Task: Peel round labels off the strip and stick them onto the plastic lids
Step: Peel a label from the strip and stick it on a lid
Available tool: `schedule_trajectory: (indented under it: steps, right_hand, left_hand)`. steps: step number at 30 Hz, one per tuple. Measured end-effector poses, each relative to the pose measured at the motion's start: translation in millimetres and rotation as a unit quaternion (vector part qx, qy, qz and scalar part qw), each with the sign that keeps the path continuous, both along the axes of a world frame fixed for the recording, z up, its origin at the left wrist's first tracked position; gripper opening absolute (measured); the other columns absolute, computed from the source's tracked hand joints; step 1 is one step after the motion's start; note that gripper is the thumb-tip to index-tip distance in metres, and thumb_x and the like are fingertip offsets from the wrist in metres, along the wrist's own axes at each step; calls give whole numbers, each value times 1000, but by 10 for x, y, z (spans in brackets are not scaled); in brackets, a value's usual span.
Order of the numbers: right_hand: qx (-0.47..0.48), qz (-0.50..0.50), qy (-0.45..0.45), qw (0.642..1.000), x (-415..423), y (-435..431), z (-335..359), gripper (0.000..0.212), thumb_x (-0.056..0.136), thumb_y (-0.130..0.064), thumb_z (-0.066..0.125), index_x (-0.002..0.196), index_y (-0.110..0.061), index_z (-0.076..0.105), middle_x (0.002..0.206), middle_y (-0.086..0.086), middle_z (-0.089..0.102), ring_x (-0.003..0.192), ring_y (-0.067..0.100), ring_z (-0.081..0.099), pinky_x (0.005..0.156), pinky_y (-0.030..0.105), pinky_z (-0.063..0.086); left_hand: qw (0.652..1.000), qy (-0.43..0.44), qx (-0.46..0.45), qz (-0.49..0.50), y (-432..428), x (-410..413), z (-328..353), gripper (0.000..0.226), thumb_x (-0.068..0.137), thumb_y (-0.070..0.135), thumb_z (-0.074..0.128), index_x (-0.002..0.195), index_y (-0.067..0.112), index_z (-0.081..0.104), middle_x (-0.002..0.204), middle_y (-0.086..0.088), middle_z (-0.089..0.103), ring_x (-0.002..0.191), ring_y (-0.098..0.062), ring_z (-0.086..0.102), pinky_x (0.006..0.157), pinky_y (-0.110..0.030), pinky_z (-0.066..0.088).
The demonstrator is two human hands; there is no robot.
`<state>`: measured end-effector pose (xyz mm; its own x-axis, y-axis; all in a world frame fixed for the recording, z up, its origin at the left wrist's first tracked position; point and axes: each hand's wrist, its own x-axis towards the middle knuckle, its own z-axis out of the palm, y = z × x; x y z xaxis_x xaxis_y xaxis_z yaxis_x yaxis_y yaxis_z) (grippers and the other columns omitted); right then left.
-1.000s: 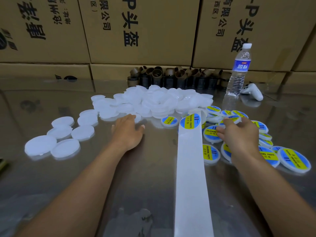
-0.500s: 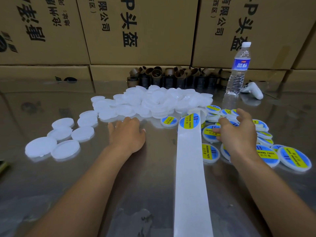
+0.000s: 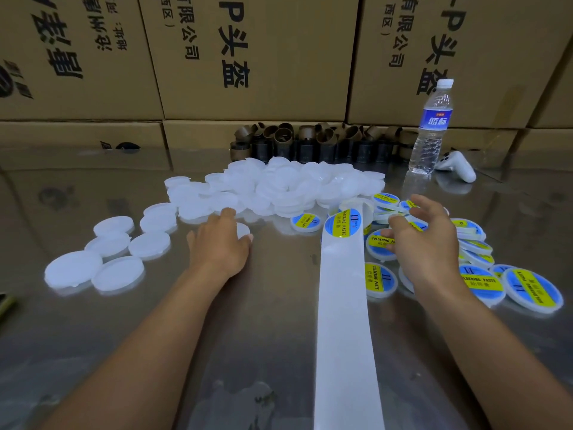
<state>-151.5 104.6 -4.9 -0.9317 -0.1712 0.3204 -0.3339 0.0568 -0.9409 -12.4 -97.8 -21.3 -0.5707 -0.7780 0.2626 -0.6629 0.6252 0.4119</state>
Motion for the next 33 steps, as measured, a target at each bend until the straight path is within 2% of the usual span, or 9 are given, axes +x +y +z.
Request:
schedule_trajectory:
  steps: [5, 9, 17, 19, 22, 25, 26, 28, 33]
  right_hand:
    - [-27, 56, 48, 997, 136, 11, 79, 21, 88, -7, 56, 99, -25, 59, 85, -8, 61, 63, 13, 64, 66, 30, 54]
    - [-19, 209, 50, 976, 298, -19, 105, 11, 89, -14, 61, 89, -23, 66, 65, -6, 66, 45, 6, 53, 48, 13, 42]
    - [-11, 283, -3, 959, 305, -4, 104, 3, 87, -14, 64, 89, -16, 65, 52, -2, 60, 35, 13, 49, 42, 12, 38]
    - [-5, 280, -4, 960, 284, -11, 88, 5, 88, -12, 63, 90, -15, 66, 52, -2, 60, 38, 9, 47, 43, 14, 40]
    - [-3, 265, 35, 964, 285, -20, 91, 21, 89, -13, 61, 80, -29, 72, 59, -3, 65, 55, 2, 56, 56, 14, 47]
    - [10, 298, 85, 951, 320, -12, 99, 34, 90, -15, 61, 76, -43, 74, 89, 23, 67, 73, 26, 61, 74, 31, 48]
    - [17, 307, 90, 947, 329, -13, 95, 31, 89, -16, 63, 77, -43, 74, 91, 30, 64, 74, 38, 55, 74, 36, 45]
    - [23, 310, 84, 947, 323, -14, 74, 20, 84, -19, 68, 80, -37, 75, 72, 20, 61, 63, 32, 44, 69, 34, 37]
    - [9, 317, 71, 946, 337, 8, 77, 13, 79, -13, 74, 86, -22, 68, 52, -6, 55, 47, 5, 35, 50, 12, 32]
  left_hand:
    - [956, 255, 6, -144, 254, -49, 124, 66, 80, 32, 74, 135, 18, 41, 122, 1, 50, 109, -10, 44, 86, -22, 36]
    - [908, 336, 9, -250, 636, -123, 205, 69, 71, 31, 82, 128, 20, 46, 112, 8, 51, 96, 4, 45, 81, -1, 33]
    - [896, 322, -42, -302, 886, -161, 168, 65, 73, 25, 82, 127, 11, 48, 114, 7, 45, 97, 4, 42, 87, -25, 42]
    - [896, 311, -29, -315, 880, -152, 169, 67, 72, 24, 83, 128, 14, 47, 113, 7, 47, 96, 2, 44, 86, -20, 41]
    - [887, 329, 68, -316, 889, -147, 203, 51, 78, 21, 78, 120, 23, 49, 108, 8, 53, 92, -3, 53, 81, -11, 41]
    - [840, 383, 260, -285, 882, -144, 267, 20, 88, 12, 66, 103, 23, 59, 95, 7, 58, 75, -4, 59, 68, -12, 45]
    - [820, 383, 325, -275, 864, -136, 282, 13, 90, 10, 63, 99, 20, 61, 89, 6, 60, 71, -3, 58, 63, -12, 45]
    - [778, 356, 443, -267, 831, -117, 311, 7, 93, 11, 57, 94, 13, 63, 82, 1, 64, 67, -8, 59, 55, -18, 46]
    - [683, 289, 593, -314, 826, -134, 289, 22, 92, 22, 54, 104, 5, 63, 108, -16, 62, 99, -27, 59, 83, -34, 47]
